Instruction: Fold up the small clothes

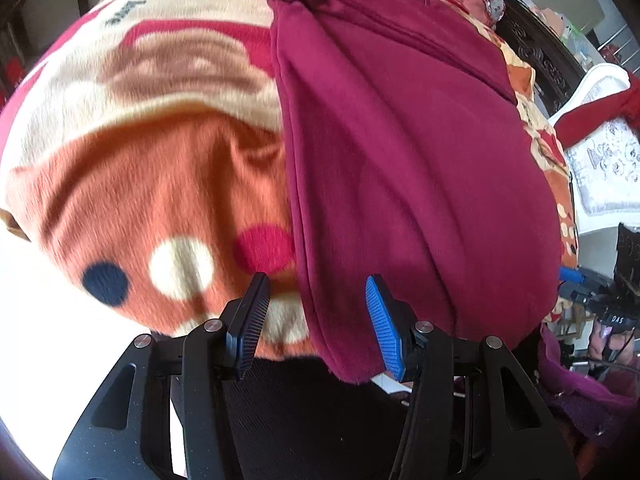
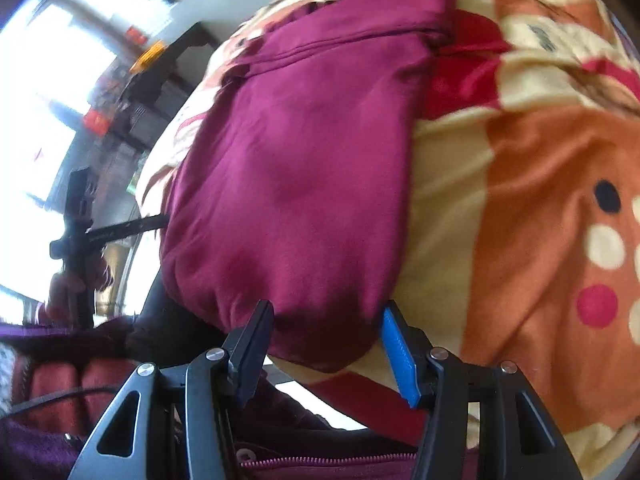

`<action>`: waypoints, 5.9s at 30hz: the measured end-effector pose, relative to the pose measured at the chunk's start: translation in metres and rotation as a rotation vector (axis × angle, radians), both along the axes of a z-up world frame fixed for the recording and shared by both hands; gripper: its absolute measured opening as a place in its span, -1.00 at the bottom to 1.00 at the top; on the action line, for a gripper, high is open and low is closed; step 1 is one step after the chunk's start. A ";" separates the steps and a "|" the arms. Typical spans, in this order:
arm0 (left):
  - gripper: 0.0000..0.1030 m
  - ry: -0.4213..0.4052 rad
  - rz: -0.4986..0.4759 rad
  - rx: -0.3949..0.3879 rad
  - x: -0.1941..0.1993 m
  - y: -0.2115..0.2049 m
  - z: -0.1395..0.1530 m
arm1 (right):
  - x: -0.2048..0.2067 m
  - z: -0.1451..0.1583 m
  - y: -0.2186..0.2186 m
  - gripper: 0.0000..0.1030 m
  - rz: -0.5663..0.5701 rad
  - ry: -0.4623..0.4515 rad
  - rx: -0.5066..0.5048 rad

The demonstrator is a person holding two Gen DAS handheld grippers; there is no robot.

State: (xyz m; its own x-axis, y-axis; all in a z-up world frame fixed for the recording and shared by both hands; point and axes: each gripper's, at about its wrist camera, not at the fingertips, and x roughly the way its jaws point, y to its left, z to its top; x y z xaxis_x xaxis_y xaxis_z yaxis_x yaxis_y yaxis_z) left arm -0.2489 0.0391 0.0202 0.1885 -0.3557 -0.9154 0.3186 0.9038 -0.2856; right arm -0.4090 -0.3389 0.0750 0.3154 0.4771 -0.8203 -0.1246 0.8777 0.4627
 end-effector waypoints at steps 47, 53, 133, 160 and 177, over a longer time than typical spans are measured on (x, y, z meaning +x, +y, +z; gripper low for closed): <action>-0.83 -0.036 -0.020 -0.125 -0.004 0.009 0.026 | -0.016 0.019 -0.006 -0.74 0.025 -0.054 0.138; -0.84 -0.242 0.053 -0.237 0.028 0.021 0.095 | 0.013 0.079 -0.037 -0.74 -0.071 -0.230 0.287; -0.82 -0.271 0.135 -0.181 0.291 -0.069 0.090 | 0.261 0.080 -0.085 -0.77 -0.314 -0.342 0.051; 0.37 -0.188 0.173 -0.099 0.328 -0.080 0.053 | 0.328 0.062 -0.077 -0.17 -0.370 -0.368 -0.086; 0.37 -0.281 0.144 0.023 0.290 -0.078 0.054 | 0.289 0.054 -0.087 -0.06 -0.380 -0.236 -0.065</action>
State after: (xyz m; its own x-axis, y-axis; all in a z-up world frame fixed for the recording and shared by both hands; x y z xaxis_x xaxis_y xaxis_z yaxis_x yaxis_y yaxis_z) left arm 0.0409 -0.0391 0.0746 0.4818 -0.2872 -0.8279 0.2506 0.9505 -0.1839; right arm -0.1202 -0.4259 0.1287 0.6406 0.2408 -0.7291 0.1167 0.9080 0.4024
